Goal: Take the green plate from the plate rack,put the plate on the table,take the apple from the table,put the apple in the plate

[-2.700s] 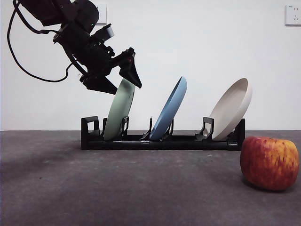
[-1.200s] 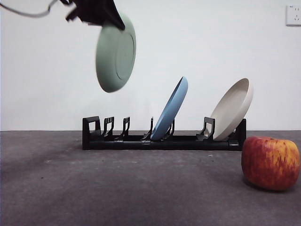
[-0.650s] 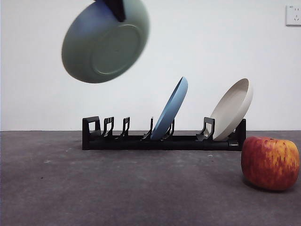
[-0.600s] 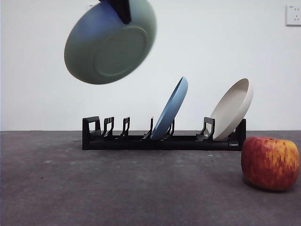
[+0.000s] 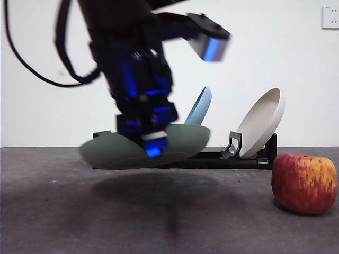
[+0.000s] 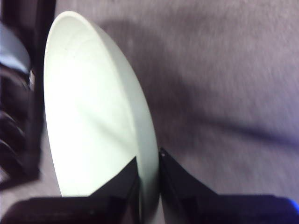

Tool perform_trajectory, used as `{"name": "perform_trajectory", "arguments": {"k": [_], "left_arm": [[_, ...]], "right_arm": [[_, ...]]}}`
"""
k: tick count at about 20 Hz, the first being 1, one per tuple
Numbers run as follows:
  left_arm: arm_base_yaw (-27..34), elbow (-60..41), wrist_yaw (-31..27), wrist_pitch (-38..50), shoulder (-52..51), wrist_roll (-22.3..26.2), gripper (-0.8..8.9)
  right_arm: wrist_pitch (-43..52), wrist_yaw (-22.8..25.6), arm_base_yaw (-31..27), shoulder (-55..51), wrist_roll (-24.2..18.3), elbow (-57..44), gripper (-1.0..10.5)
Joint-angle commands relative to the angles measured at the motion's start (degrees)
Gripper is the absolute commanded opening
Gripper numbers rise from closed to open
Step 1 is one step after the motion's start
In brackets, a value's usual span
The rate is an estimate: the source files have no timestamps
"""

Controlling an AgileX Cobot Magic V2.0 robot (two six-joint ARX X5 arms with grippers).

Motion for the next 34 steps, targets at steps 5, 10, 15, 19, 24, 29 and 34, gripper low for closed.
{"name": "perform_trajectory", "arguments": {"k": [5, 10, 15, 19, 24, 29, 34], "left_arm": [[-5.0, -0.3, -5.3, 4.7, 8.6, 1.4, -0.06], [-6.5, -0.3, -2.5, 4.6, 11.9, -2.8, -0.02], [-6.5, -0.2, 0.9, 3.8, 11.8, -7.3, 2.9], [-6.5, -0.1, 0.8, 3.8, 10.9, -7.3, 2.93], [-6.5, 2.9, 0.7, -1.4, 5.5, -8.4, 2.94], [-6.6, 11.3, 1.8, -10.7, -1.4, -12.8, 2.93], [-6.4, 20.1, 11.9, -20.5, -8.8, -18.2, 2.9]], "right_arm": [[0.4, -0.1, 0.2, 0.0, 0.3, 0.1, 6.6], [0.4, 0.0, 0.2, 0.0, 0.3, 0.1, 6.6], [0.4, 0.0, 0.2, 0.0, 0.3, 0.1, 6.6], [0.4, 0.0, 0.2, 0.0, 0.3, 0.1, 6.6], [0.5, 0.0, 0.2, 0.0, 0.3, 0.1, 6.6], [1.0, 7.1, 0.2, 2.5, 0.3, 0.1, 6.6], [5.4, 10.8, 0.8, 10.7, 1.1, 0.1, 6.6]]}}
